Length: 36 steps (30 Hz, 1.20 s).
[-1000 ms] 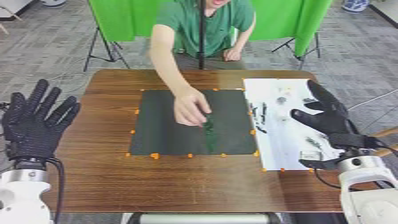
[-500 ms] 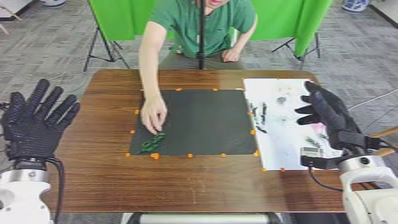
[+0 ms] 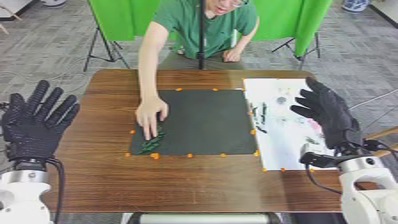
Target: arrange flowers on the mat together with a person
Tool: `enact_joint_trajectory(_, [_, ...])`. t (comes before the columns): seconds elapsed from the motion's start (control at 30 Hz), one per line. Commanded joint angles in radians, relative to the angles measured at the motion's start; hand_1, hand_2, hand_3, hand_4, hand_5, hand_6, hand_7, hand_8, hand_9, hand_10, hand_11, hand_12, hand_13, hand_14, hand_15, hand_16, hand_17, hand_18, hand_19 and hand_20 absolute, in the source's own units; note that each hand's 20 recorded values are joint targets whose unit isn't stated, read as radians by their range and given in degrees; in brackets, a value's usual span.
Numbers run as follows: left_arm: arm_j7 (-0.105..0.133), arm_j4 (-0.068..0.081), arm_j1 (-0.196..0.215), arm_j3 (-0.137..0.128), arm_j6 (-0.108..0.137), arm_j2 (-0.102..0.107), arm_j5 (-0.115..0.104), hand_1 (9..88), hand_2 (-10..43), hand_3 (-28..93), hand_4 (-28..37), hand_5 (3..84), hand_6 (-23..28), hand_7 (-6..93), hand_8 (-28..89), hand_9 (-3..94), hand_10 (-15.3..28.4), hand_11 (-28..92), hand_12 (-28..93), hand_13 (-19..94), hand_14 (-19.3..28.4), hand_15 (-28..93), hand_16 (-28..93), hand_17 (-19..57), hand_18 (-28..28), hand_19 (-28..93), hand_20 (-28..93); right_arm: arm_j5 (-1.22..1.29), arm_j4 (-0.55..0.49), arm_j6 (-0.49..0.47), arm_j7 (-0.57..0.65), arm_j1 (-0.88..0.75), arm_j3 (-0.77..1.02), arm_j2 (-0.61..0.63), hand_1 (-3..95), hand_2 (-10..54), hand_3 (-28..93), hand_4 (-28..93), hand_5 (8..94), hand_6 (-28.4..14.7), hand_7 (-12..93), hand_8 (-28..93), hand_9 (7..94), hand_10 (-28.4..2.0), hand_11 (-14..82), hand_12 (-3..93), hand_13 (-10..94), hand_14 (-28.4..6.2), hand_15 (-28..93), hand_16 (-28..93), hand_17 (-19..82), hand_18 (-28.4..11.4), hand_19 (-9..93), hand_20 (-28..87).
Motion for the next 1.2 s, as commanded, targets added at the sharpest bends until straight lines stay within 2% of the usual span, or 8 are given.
enact_joint_trajectory(0.03, [0.001, 0.004, 0.016, 0.006, -0.006, -0.010, -0.005, 26.6, 10.4, 64, -28.3, 32.9, 5.8, 9.0, -9, 26.4, 12.8, 13, 9, 25, 16.9, 41, -3, -7.6, 16.6, 35, 20, -0.061, 0.019, 0.040, -0.032, 0.022, -0.023, 0.014, 23.0, -4.4, 41, -25, 26.1, -7.0, 6, -5, 27.7, -19.3, 0.2, 18.9, 22, -15.5, 1, 26, 13, -16.0, 24, 13])
enact_joint_trajectory(0.27, [-0.003, 0.005, 0.015, 0.009, -0.005, -0.007, -0.005, 26.8, 10.5, 64, -28.3, 33.0, 5.8, 8.9, -9, 26.4, 12.8, 13, 9, 25, 16.9, 41, -3, -7.7, 16.6, 35, 20, -0.121, 0.026, 0.084, -0.033, 0.043, -0.046, 0.025, 19.5, -4.5, 51, -28, 32.6, -7.3, 8, -7, 28.5, -15.6, 0.2, 15.5, 20, -11.2, -3, 22, 11, -10.5, 18, 8])
enact_joint_trajectory(0.37, [-0.012, 0.006, 0.011, 0.011, 0.013, -0.007, 0.000, 27.0, 10.9, 63, -28.3, 33.1, 5.8, 9.0, -9, 26.5, 12.8, 13, 9, 25, 16.8, 41, -3, -7.7, 16.6, 35, 20, -0.278, 0.041, 0.090, 0.003, 0.075, -0.063, 0.033, 18.7, -4.4, 52, -28, 35.6, -8.1, 8, -8, 29.4, -14.5, 0.5, 14.4, 20, -10.5, -3, 21, 11, -10.0, 18, 8])
enact_joint_trajectory(0.57, [-0.012, 0.007, 0.012, 0.014, 0.007, -0.005, -0.001, 26.9, 11.5, 63, -28.3, 33.2, 5.8, 9.3, -9, 26.7, 12.9, 13, 9, 25, 16.9, 41, -3, -7.6, 16.4, 35, 20, -0.457, 0.002, 0.084, 0.022, -0.028, 0.041, 0.016, 15.7, -4.4, 59, -28, 34.7, -7.3, 8, -7, 28.2, -15.8, 0.5, 14.0, 20, -10.7, -3, 20, 11, -9.6, 17, 8])
enact_joint_trajectory(0.8, [-0.014, 0.004, 0.020, 0.010, 0.006, -0.006, 0.000, 26.7, 11.6, 64, -28.3, 33.4, 5.8, 9.3, -9, 27.0, 13.1, 14, 9, 25, 16.9, 41, -3, -7.7, 16.4, 35, 20, -0.844, -0.057, 0.041, 0.424, -0.050, 0.086, 0.062, 20.0, -4.3, 68, -27, 28.9, -8.7, 7, -6, 25.6, -19.1, -0.4, 14.7, 20, -14.4, 0, 20, 11, -10.7, 22, 8])
enact_joint_trajectory(0.93, [-0.007, 0.000, 0.023, 0.009, 0.017, -0.008, -0.002, 26.8, 11.7, 64, -28.3, 33.5, 5.7, 9.5, -9, 27.0, 13.2, 14, 9, 25, 17.0, 41, -3, -7.6, 16.3, 35, 20, -1.055, -0.032, 0.049, 0.587, -0.046, 0.080, 0.119, 26.0, -9.2, 70, -27, 27.5, -8.7, 6, -6, 25.1, -19.6, -0.8, 15.3, 21, -16.2, 6, 16, 11, -13.5, 30, 7])
enact_joint_trajectory(1.0, [-0.003, -0.004, 0.025, 0.010, 0.034, -0.010, -0.005, 26.9, 11.7, 64, -28.3, 33.6, 5.8, 9.5, -9, 27.1, 13.1, 14, 9, 25, 16.9, 41, -3, -7.7, 16.4, 35, 20, -1.089, -0.026, 0.008, 0.632, -0.050, 0.091, 0.146, 27.4, -9.5, 71, -28, 29.8, -7.7, 7, -6, 26.6, -19.6, -0.3, 15.2, 22, -16.3, 8, 16, 11, -15.0, 33, 7])
enact_joint_trajectory(1.2, [0.006, -0.010, 0.038, 0.001, 0.038, -0.014, -0.009, 27.0, 12.2, 64, -28.3, 34.7, 6.3, 9.8, -9, 27.5, 13.3, 14, 9, 25, 17.0, 42, -3, -7.6, 16.3, 35, 20, -1.083, -0.011, -0.063, 0.729, -0.037, 0.092, 0.183, 29.0, -9.5, 67, -28, 32.5, -7.2, 9, -7, 29.3, -19.4, 1.2, 15.6, 25, -16.8, 11, 17, 12, -17.2, 38, 9])
